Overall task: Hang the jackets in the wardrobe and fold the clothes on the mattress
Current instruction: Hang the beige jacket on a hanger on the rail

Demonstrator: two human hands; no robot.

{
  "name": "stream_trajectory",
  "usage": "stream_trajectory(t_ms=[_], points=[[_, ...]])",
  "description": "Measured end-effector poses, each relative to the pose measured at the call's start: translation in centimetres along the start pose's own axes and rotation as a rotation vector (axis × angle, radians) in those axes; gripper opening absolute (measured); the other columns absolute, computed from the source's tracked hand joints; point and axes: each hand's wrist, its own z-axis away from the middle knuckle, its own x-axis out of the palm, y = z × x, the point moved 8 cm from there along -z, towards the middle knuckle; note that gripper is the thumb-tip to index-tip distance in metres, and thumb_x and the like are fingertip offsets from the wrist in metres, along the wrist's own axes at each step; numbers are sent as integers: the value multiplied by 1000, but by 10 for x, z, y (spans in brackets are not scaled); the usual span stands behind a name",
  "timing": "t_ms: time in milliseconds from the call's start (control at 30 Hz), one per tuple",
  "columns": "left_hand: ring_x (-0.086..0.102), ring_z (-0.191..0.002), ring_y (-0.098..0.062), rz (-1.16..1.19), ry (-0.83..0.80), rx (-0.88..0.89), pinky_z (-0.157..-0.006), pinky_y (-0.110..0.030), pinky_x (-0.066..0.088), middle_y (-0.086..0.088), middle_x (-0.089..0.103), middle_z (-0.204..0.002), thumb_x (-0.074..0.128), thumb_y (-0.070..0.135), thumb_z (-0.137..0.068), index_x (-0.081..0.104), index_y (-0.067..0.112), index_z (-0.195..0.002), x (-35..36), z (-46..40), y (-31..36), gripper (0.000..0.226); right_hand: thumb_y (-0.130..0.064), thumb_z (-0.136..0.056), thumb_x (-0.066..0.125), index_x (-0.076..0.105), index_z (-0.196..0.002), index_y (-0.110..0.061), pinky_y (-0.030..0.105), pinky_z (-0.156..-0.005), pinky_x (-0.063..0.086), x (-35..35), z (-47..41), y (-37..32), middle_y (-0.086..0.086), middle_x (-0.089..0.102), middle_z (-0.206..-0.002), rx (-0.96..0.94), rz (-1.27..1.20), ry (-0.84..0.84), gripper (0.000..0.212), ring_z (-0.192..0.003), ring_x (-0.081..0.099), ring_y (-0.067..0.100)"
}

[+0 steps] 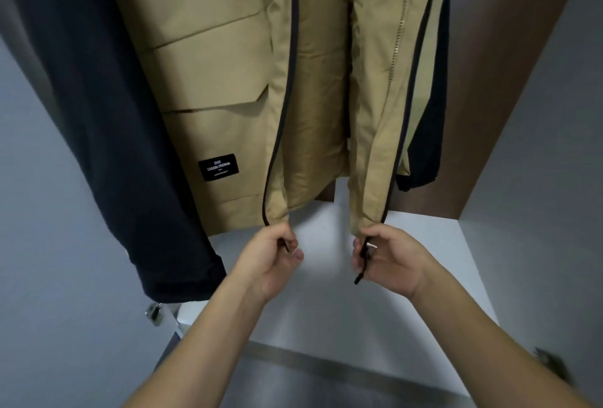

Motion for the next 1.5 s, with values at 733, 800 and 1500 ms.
stream_trajectory(t_ms=[733,800,1500], points=[[38,-55,-6,28,-336,-48,-57,-19,33,3,56,-77,69,10,-74,77,14,-82,52,19,1,13,-7,-72,68,67,-85,-11,21,-60,34,15,17,5,4,63,-74,66,138,-79,14,-60,50,12],[29,-48,-5,-121,-364,81,-52,-18,26,4,44,-67,70,7,-74,78,10,-81,53,24,17,11,-7,-75,67,64,-84,-11,21,-58,36,18,21,-2,2,57,-68,27,218,-121,11,-56,45,10],[70,-102,-14,-398,-177,819,-84,-17,50,-4,75,-105,69,0,-86,71,-1,-105,59,51,73,19,-7,-70,69,66,-78,-5,21,-61,55,57,25,-15,7,63,-70,-325,6,-178,9,-59,61,11]])
